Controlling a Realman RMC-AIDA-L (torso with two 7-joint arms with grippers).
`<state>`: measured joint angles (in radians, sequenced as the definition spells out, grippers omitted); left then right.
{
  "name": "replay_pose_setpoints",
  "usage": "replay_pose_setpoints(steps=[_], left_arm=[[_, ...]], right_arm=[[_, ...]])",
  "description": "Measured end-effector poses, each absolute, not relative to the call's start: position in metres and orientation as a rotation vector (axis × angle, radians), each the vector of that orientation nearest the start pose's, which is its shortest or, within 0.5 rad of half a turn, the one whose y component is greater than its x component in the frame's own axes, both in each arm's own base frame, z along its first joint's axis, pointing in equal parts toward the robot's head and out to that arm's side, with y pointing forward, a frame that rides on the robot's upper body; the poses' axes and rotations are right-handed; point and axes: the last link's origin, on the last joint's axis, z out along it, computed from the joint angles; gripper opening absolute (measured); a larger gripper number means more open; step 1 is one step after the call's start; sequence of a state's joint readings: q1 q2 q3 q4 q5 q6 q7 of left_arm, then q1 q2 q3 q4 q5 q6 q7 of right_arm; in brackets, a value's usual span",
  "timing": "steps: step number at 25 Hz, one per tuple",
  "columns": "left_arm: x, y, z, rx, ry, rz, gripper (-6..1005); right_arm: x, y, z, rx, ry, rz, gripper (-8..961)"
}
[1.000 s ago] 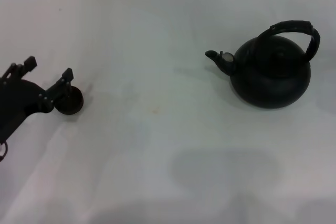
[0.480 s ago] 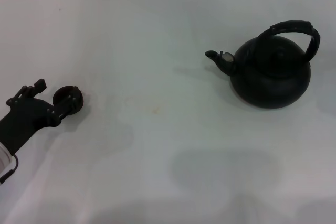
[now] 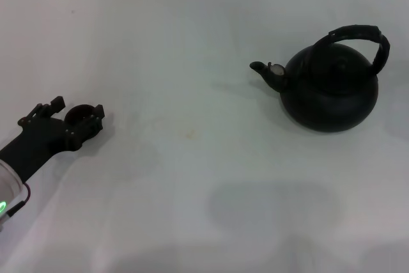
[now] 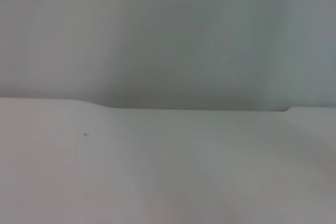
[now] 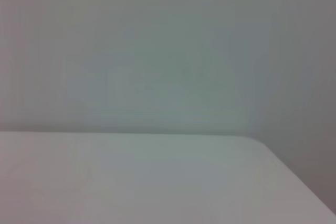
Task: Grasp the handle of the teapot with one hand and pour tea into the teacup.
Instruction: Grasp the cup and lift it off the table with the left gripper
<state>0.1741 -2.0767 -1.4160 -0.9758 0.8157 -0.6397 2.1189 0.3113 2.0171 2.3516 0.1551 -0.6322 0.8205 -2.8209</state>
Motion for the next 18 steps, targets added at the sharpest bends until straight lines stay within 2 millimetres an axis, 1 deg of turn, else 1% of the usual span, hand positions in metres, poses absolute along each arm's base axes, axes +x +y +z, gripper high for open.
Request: replay_pose_setpoints(steps=[9, 18], left_arm=[[-0.335, 0.246, -0.049, -2.020, -0.958, -0.544, 870], [-0.336, 0.248, -0.052, -2.023, -0.984, -0.537, 871]], right_arm=[[0.446, 0.291, 0.050, -1.451, 0.811, 0.278, 724], [0.443, 0.295, 0.052, -1.448, 0.799, 0.293, 724]])
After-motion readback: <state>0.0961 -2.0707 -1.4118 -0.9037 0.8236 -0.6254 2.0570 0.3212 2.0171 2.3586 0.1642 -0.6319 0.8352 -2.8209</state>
